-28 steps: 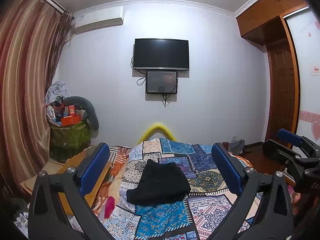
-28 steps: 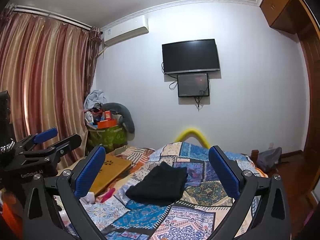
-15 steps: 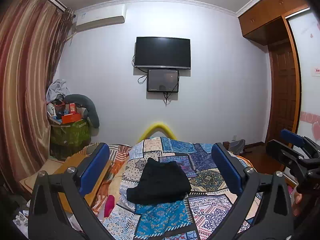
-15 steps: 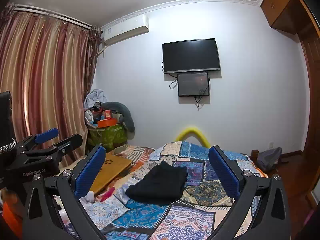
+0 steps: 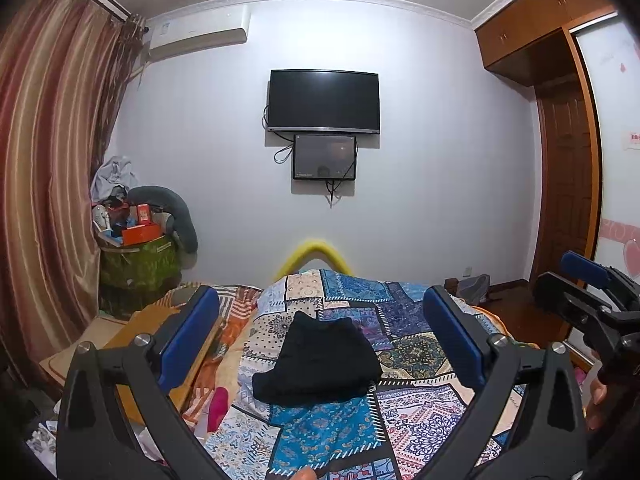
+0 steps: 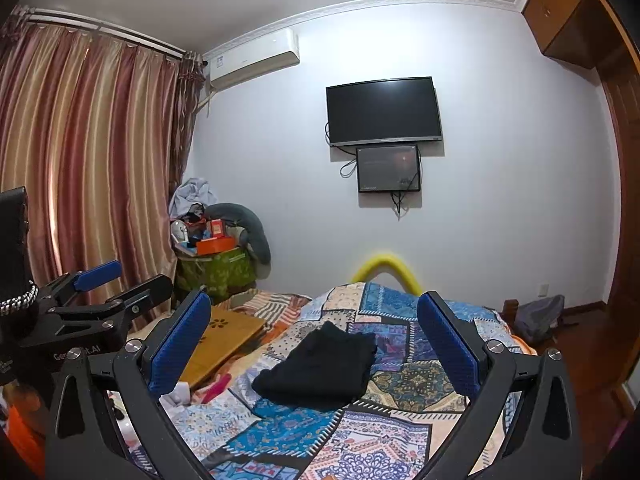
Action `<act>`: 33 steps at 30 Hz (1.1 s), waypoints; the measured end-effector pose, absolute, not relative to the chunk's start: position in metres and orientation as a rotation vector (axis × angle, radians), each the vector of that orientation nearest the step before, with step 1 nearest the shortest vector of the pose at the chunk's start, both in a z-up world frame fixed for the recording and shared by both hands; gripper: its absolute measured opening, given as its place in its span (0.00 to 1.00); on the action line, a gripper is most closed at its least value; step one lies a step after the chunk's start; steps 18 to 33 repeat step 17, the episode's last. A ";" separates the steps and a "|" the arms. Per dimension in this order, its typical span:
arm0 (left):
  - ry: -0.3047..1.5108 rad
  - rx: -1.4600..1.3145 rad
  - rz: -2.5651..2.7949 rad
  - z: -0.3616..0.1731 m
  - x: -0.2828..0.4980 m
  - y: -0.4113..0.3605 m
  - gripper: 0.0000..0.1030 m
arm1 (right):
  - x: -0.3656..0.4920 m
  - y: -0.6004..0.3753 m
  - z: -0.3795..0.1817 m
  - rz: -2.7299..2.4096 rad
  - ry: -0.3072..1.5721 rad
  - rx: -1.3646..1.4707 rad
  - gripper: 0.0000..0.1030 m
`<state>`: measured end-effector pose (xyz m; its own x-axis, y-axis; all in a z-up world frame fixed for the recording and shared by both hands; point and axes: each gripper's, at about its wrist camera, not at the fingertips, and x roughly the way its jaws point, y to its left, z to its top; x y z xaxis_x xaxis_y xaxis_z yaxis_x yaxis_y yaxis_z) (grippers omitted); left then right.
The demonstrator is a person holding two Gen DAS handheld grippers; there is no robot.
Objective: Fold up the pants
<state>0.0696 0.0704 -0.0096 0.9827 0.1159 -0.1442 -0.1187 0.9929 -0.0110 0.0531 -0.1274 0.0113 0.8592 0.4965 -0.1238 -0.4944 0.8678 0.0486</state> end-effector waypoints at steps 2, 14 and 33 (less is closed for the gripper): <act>0.146 -0.020 0.117 -0.011 0.070 0.070 1.00 | 0.053 -0.128 0.011 0.520 0.134 0.016 1.00; 0.164 -0.022 0.104 -0.016 0.073 0.069 1.00 | 0.057 -0.129 0.009 0.520 0.150 0.034 1.00; 0.170 -0.010 0.102 -0.019 0.074 0.067 1.00 | 0.059 -0.130 0.009 0.520 0.156 0.043 1.00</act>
